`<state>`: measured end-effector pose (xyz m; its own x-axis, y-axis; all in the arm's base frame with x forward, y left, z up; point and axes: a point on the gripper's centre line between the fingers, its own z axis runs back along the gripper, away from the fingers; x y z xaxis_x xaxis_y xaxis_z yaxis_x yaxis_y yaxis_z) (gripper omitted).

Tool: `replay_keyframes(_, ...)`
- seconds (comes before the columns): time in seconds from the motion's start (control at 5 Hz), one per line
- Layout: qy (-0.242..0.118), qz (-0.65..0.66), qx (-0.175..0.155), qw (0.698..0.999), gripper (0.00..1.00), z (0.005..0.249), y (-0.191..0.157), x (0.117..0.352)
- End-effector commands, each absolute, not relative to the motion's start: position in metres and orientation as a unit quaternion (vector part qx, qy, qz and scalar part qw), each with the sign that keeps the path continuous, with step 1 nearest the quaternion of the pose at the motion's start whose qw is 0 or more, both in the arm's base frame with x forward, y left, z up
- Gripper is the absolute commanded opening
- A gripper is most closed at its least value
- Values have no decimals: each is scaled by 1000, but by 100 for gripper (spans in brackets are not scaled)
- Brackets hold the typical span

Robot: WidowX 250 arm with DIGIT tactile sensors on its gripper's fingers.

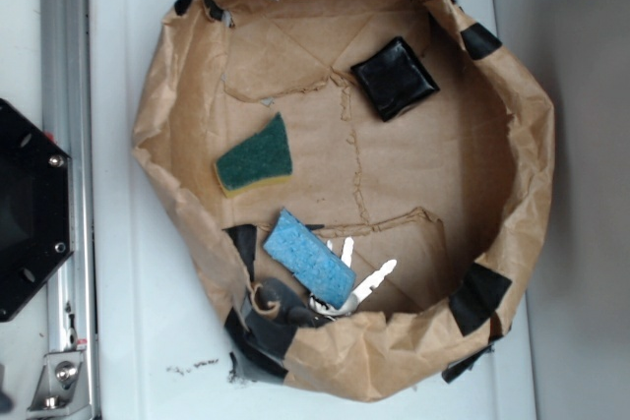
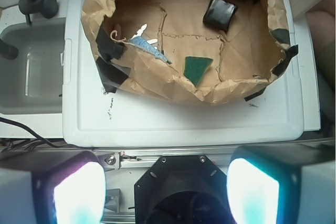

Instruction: Grab the black box.

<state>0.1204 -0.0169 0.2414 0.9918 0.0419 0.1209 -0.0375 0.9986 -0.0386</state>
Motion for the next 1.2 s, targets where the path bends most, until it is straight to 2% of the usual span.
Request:
replay_keyframes(0.0,-151,146,-25,977,100,209,-6,220)
replay_keyframes(0.2,-189,170,-39,966,100,196,6,247)
replay_keyframes(0.4,-159,155,-59,973,100,170,25,258)
replay_keyframes(1.0,-159,155,-59,973,100,170,25,258)
